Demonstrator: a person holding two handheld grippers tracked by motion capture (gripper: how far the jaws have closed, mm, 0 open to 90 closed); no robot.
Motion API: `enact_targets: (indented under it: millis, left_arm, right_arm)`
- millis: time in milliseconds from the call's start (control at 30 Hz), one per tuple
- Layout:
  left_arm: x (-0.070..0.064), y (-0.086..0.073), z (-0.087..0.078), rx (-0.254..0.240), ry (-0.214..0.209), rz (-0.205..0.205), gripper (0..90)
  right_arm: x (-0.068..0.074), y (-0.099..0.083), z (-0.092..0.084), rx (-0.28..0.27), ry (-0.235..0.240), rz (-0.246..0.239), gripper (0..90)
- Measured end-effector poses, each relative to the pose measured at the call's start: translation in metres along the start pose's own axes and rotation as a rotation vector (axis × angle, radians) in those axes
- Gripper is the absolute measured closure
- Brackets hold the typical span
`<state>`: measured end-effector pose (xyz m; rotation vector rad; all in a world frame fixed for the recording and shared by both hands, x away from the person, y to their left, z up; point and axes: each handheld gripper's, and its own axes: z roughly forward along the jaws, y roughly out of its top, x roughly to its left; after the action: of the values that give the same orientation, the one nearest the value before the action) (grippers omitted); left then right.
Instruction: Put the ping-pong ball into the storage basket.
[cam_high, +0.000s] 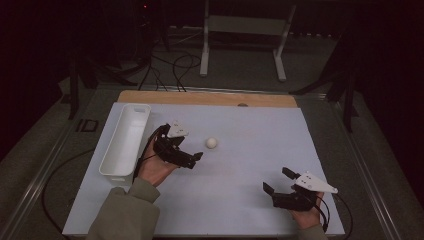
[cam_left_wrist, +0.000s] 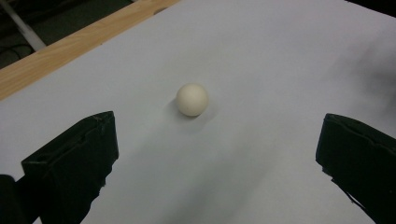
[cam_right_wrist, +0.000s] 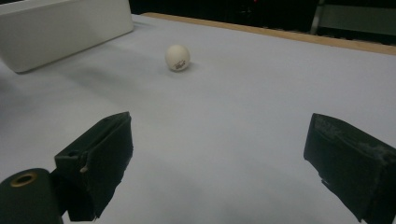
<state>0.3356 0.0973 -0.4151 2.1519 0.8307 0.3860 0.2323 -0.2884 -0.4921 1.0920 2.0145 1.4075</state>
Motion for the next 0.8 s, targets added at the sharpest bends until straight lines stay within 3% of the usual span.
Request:
enact_targets:
  millis: [367,800]
  left_arm:
    - [-0.009,0.023,0.017,0.035,-0.014,0.038,0.0]
    - [-0.009,0.030,0.034,0.070,-0.016,0.040,0.0]
  right_arm:
    - [0.000,0.000,0.000,0.002,0.003,0.000,7.3]
    - [-0.001,0.000,0.001,0.003,0.007,0.002,7.3]
